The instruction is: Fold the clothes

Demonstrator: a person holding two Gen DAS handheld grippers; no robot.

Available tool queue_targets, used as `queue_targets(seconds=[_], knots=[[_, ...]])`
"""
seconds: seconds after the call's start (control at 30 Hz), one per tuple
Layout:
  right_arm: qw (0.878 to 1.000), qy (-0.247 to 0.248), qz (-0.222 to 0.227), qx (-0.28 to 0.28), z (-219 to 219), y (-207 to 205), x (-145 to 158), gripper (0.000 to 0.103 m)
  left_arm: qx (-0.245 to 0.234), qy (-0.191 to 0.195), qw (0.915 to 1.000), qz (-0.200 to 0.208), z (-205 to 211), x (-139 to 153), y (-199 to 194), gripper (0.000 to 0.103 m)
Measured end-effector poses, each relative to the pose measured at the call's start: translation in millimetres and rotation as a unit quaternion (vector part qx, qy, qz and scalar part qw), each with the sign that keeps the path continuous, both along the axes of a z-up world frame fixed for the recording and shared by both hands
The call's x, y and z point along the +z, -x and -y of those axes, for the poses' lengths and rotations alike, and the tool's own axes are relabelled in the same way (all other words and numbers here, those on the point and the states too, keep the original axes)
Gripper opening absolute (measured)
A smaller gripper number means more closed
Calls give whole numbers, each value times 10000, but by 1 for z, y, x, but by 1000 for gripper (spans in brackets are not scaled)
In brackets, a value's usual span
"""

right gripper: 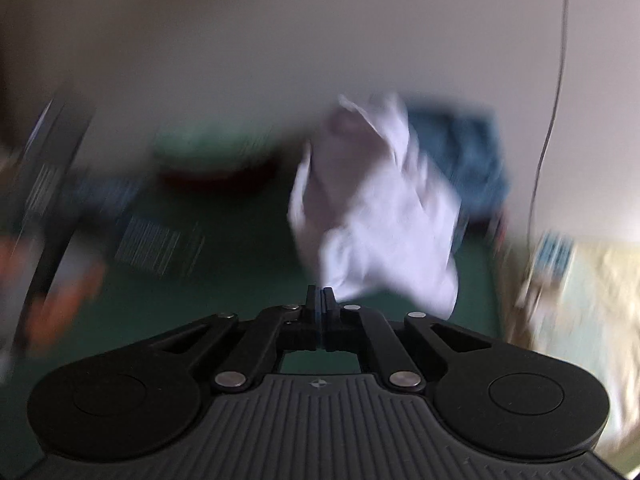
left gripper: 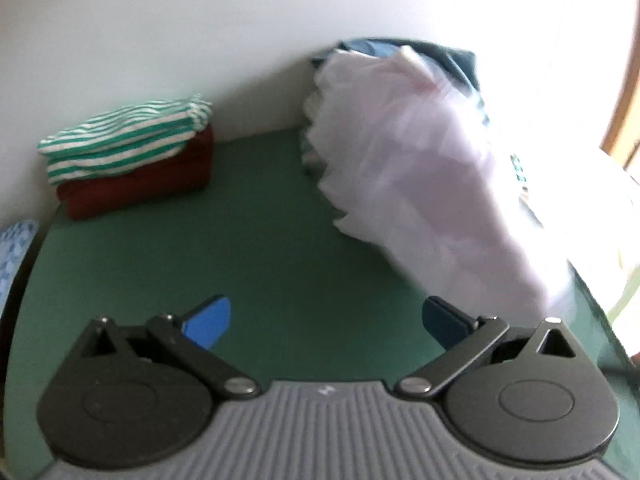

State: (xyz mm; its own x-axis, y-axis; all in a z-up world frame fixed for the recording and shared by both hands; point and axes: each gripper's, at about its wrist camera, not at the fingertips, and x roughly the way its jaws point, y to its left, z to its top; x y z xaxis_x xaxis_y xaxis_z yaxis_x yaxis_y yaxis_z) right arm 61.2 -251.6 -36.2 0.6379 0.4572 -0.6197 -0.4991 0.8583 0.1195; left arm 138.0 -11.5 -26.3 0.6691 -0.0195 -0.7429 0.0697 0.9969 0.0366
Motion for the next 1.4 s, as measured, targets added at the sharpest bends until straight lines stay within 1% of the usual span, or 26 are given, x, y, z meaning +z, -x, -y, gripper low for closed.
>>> queue_targets(seconds=[0.07, 0.1, 0.17, 0.23, 0.27, 0.3, 0.33, 0.4, 0.43, 0.5, 0.57, 0.67, 0.7, 0.73, 0.8, 0.9, 1.0, 1.07, 1.13, 1.17, 1.2, 1.23, 1.27, 1.3, 1.37, 1.4], knots=[[9982, 395, -414, 157, -2, 30, -25, 0, -194, -101, 9997, -140, 5, -8, 3, 102], [9967, 643, -457, 184, -3, 42, -33, 0, -223, -158, 9994, -189, 7, -12, 5, 102], [9937, 1060, -338, 154, -9, 51, -40, 11, -280, -272, 9988, -288, 10, -21, 8, 102], [9932, 1158, -12, -93, -13, 44, -34, 45, -216, -294, 9987, -361, 9, -26, 10, 102], [9929, 1160, 151, -205, -15, 40, -30, 53, -176, -291, 9987, -391, 9, -28, 12, 102], [9931, 1092, 290, -313, -19, 32, -28, 67, -129, -305, 9987, -393, 7, -28, 12, 102], [9931, 1012, 399, -431, -22, 22, -29, 76, -83, -320, 9987, -393, 6, -28, 12, 102], [9931, 821, 430, -712, -27, -5, -32, 78, 22, -404, 9986, -327, 3, -28, 15, 102], [9926, 770, 323, -882, -27, -14, -36, 78, 83, -451, 9985, -296, 1, -28, 16, 102], [9897, 669, -86, -1259, -35, -42, -50, 77, 209, -484, 9981, -308, -3, -29, 16, 102], [9845, 523, -473, -1607, -41, -68, -65, 70, 316, -496, 9977, -339, -9, -31, 17, 102], [9759, 251, -836, -1999, -35, -87, -78, 54, 472, -455, 9974, -312, -16, -31, 22, 102], [9746, 125, -915, -2041, -32, -90, -79, 35, 506, -423, 9973, -323, -18, -32, 23, 102], [9767, -43, -879, -1958, -29, -87, -76, 5, 535, -394, 9972, -332, -19, -32, 24, 102], [9828, -304, -706, -1678, -24, -79, -66, 3, 434, -492, 9975, -273, -16, -34, 24, 102], [9912, -624, -55, -1163, -12, -49, -33, 3, 283, -640, 9974, -185, -10, -37, 24, 102], [9938, -785, 400, -678, 2, -13, -5, 3, 116, -732, 9972, -105, -2, -38, 20, 102], [9948, -753, 508, -472, 13, 6, 6, 3, 48, -760, 9971, -60, 4, -39, 15, 101], [9966, -608, 385, -411, 25, 21, 8, 3, -21, -838, 9965, -6, 11, -43, 10, 97], [9974, -511, 289, -428, 30, 28, 6, 3, -114, -916, 9957, -27, 16, -48, 8, 89], [9978, -419, 205, -461, 35, 32, 5, 3, -249, -966, 9949, -119, 22, -54, 6, 78], [9981, -339, 115, -505, 40, 36, 2, 3, -389, -994, 9940, -240, 29, -62, 5, 72], [9980, -271, 5, -567, 44, 39, -3, 3, -491, -1019, 9930, -350, 35, -70, 4, 56], [9977, -190, -96, -636, 48, 43, -8, 3, -538, -1019, 9922, -475, 40, -78, 3, 44], [9966, 15, -216, -791, 51, 44, -19, 3, -542, -1012, 9924, -441, 47, -82, 4, 41], [9959, 129, -255, -861, 52, 47, -24, 3, -559, -1018, 9925, -389, 51, -82, 5, 32]])
